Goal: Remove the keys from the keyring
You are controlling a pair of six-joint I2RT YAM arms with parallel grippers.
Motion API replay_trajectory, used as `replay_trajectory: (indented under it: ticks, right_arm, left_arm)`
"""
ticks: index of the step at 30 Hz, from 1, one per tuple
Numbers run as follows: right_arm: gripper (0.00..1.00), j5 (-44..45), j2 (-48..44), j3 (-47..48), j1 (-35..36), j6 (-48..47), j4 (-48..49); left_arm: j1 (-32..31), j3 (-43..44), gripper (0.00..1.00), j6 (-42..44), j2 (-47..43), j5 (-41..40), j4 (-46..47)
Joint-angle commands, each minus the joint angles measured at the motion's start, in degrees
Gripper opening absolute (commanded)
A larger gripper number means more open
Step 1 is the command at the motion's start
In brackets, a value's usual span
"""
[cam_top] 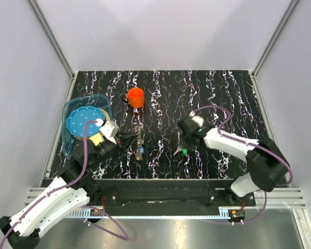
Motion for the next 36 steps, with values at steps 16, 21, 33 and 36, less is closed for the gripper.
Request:
replay_trajectory:
  ticks: [16, 21, 33, 36]
  right_arm:
    - [0.1, -1.2, 6.9, 8.9, -36.3, -22.2, 10.3]
    - [0.43, -2.6, 4.9, 10.6, -37.1, -23.2, 8.5]
    - [1.0, -12.5, -10.4, 7.7, -36.9, -25.0, 3.1]
    - [1.0, -16.0, -11.0, 8.6, -36.9, -25.4, 0.2]
  left_arm:
    - [0.0, 11.9, 0.0, -1.1, 34.5, -0.3, 16.0]
    - [0.0, 14.1, 0.0, -1.5, 41.4, 0.6, 20.4]
    - [1.4, 7.2, 0.0, -6.2, 51.5, 1.4, 30.0]
    - [1.4, 4.8, 0.0, -8.4, 50.4, -1.2, 28.1]
